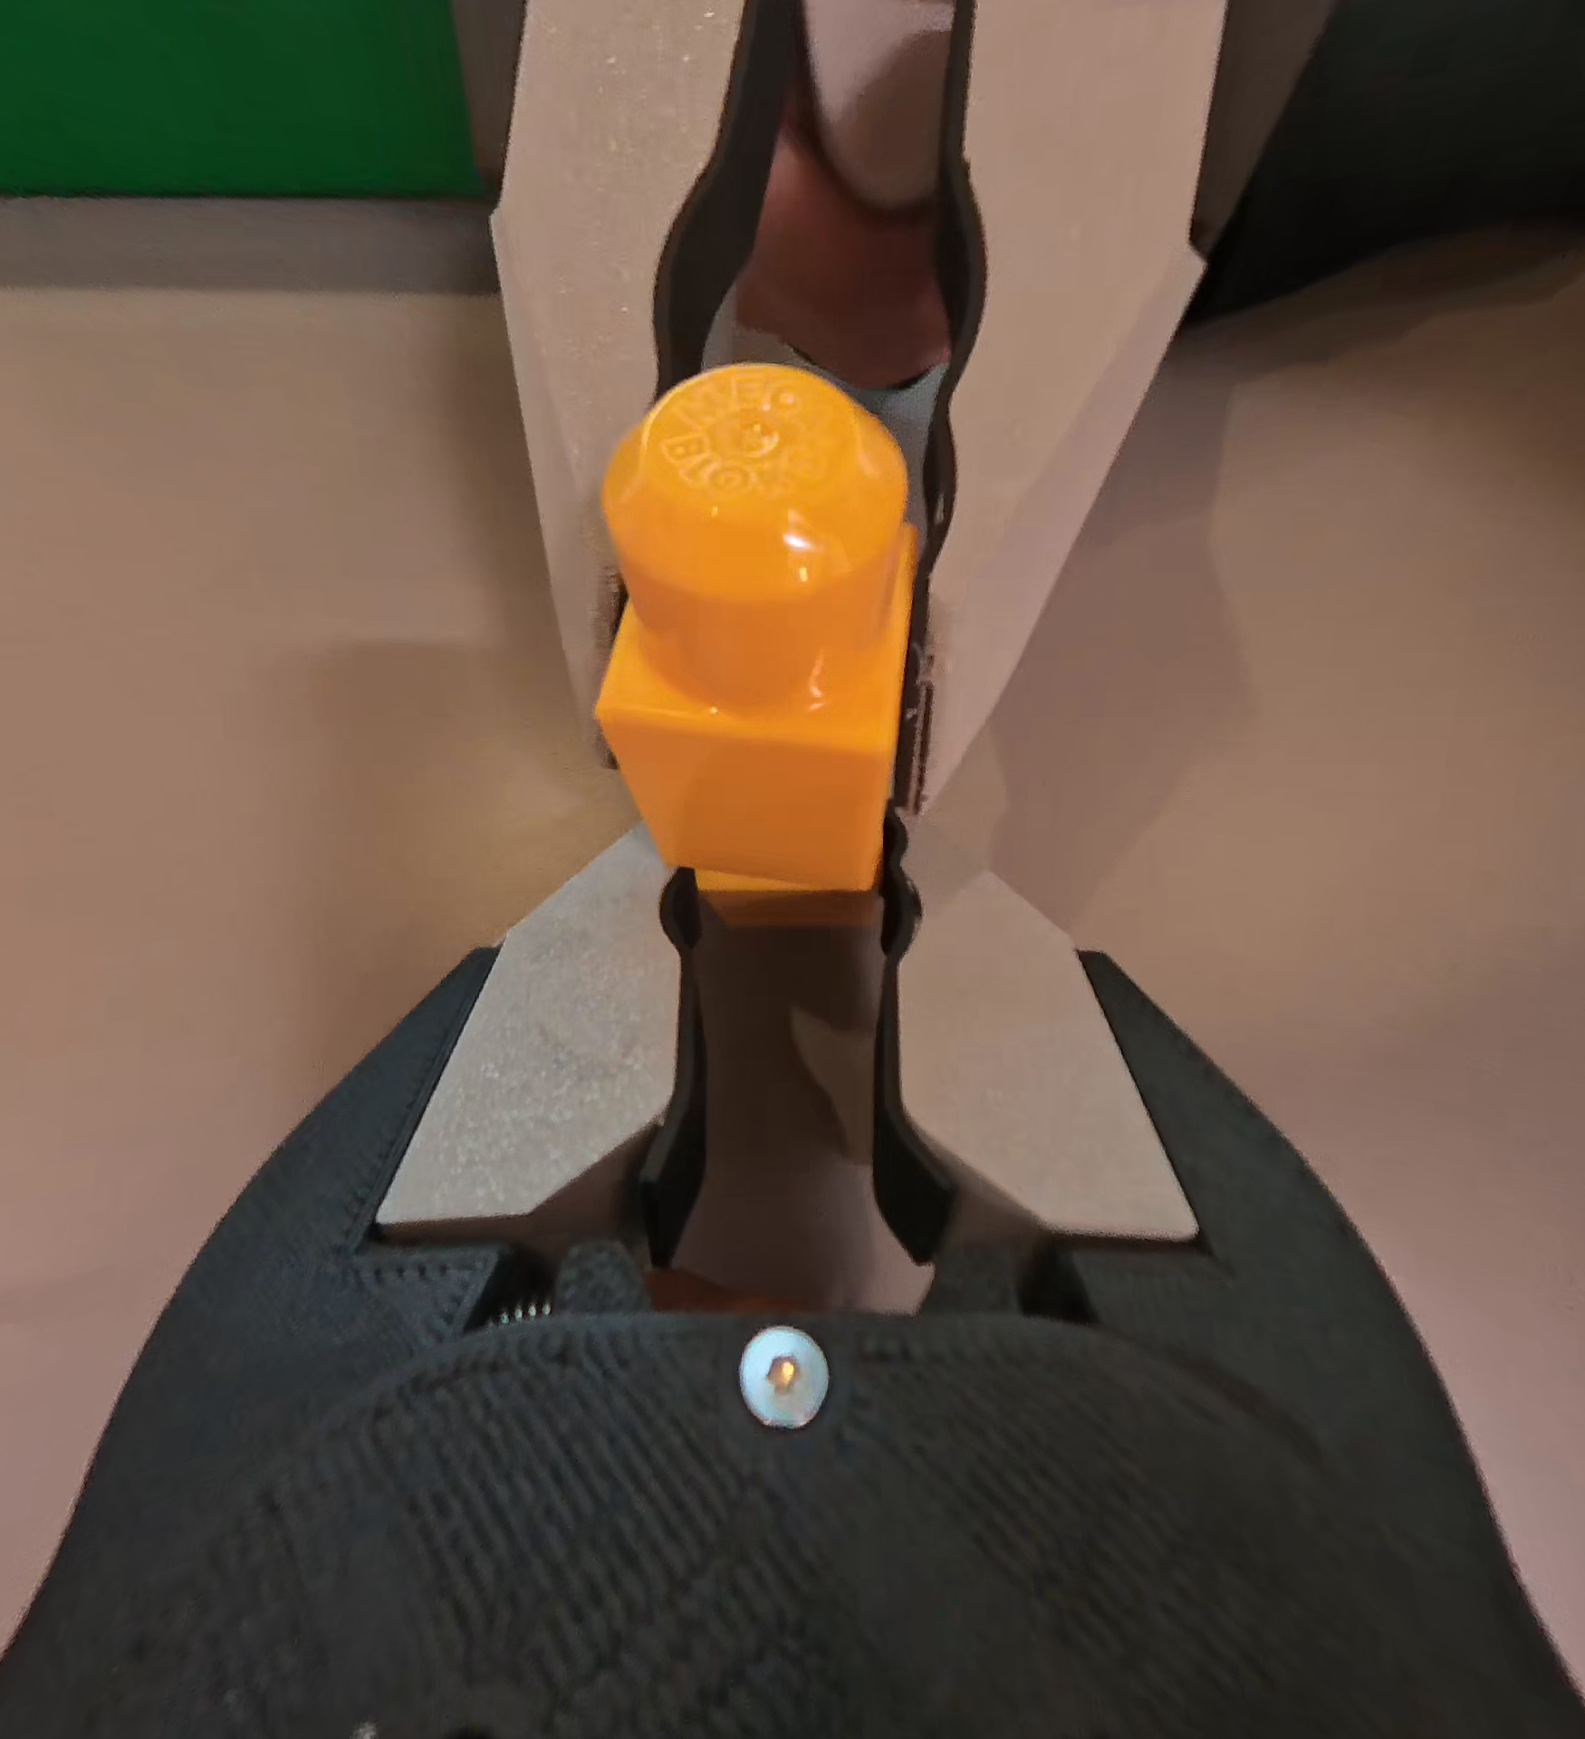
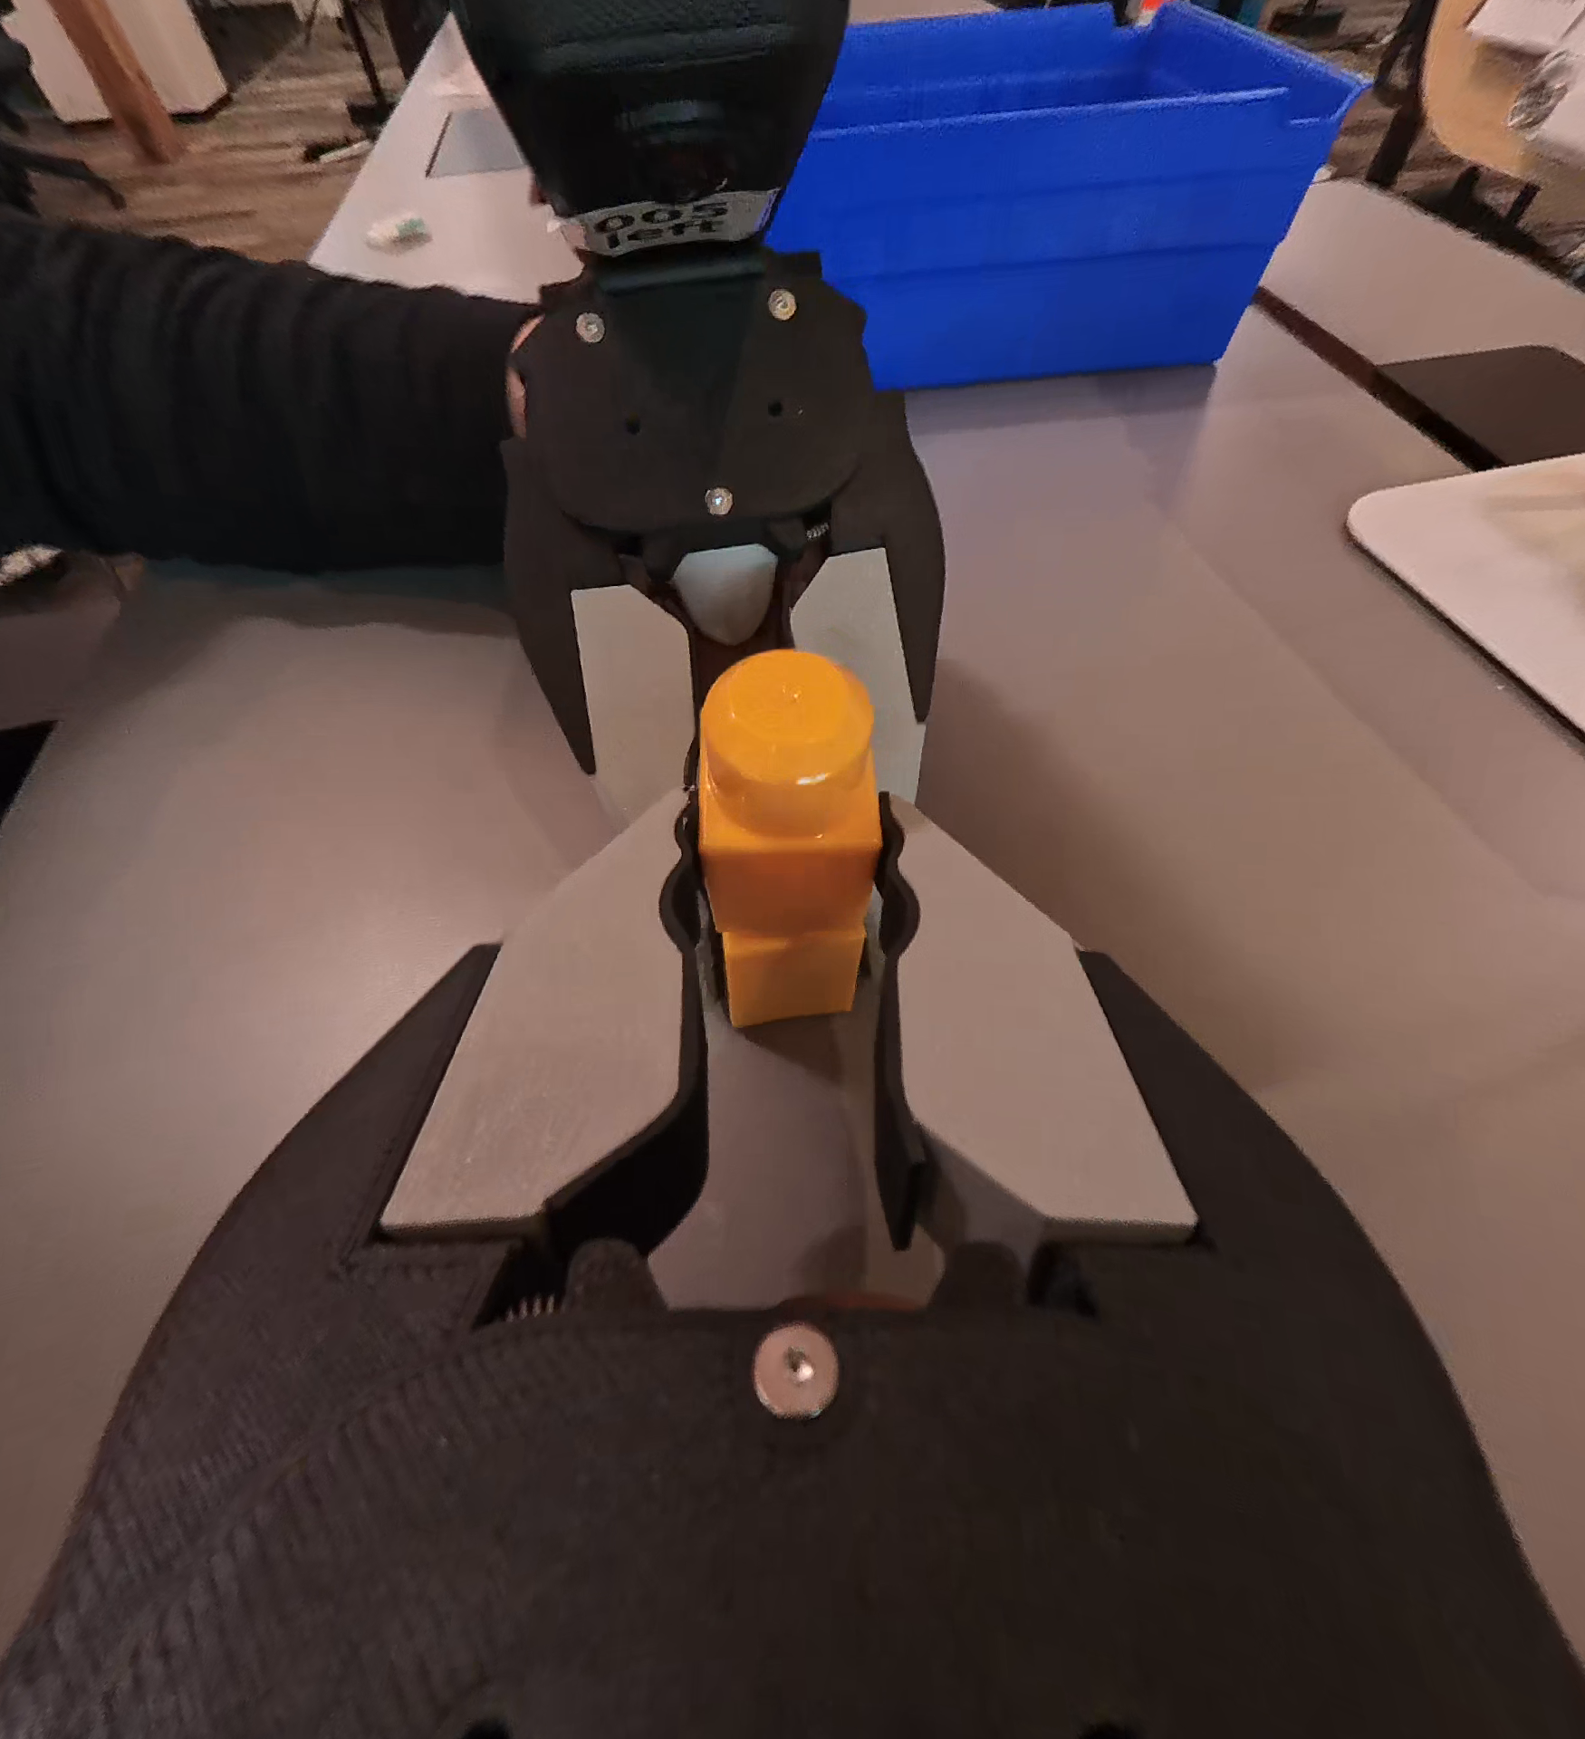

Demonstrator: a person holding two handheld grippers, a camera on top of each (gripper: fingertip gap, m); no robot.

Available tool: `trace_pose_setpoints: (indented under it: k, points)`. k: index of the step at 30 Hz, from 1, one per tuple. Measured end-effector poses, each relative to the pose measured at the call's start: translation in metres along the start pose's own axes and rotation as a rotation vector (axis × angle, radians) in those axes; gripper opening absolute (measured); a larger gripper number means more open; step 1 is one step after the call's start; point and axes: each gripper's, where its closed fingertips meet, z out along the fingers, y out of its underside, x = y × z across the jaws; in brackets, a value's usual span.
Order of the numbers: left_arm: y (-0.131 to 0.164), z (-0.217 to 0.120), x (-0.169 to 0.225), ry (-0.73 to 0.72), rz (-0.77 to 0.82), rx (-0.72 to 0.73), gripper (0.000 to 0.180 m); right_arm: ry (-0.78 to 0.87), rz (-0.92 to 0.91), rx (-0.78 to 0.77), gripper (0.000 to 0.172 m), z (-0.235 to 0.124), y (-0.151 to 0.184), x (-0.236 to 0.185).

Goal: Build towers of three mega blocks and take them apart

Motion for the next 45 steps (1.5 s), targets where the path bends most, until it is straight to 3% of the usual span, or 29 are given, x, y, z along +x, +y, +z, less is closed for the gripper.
trace_pose_setpoints:
  k: [10,15,21,23,27,38,45]
  points:
    - [0.002,-0.002,0.04,0.202,0.106,-0.04,0.034,-0.199,-0.053,-0.128,0.033,-0.004,0.008,-0.037]
    - [-0.002,0.006,0.02,0.048,0.099,-0.074,0.034,-0.042,-0.007,-0.249,0.033,-0.009,0.013,-0.02]
    - [-0.01,0.008,0.009,-0.037,0.054,-0.066,0.034,0.048,-0.024,-0.246,0.034,-0.014,0.009,-0.011]
    - [-0.011,0.008,0.014,-0.02,0.06,-0.076,0.034,0.024,-0.036,-0.252,0.034,-0.016,0.009,-0.015]
    - [-0.027,-0.001,0.019,0.046,0.031,0.037,0.033,0.002,0.027,-0.163,0.033,-0.022,-0.005,-0.016]
    - [-0.031,-0.004,0.016,0.032,0.054,0.109,0.036,0.0,0.054,-0.111,0.033,-0.019,-0.009,-0.014]
    - [-0.017,0.0,0.015,0.046,0.048,0.079,0.038,0.003,0.068,-0.113,0.033,-0.016,-0.005,-0.011]
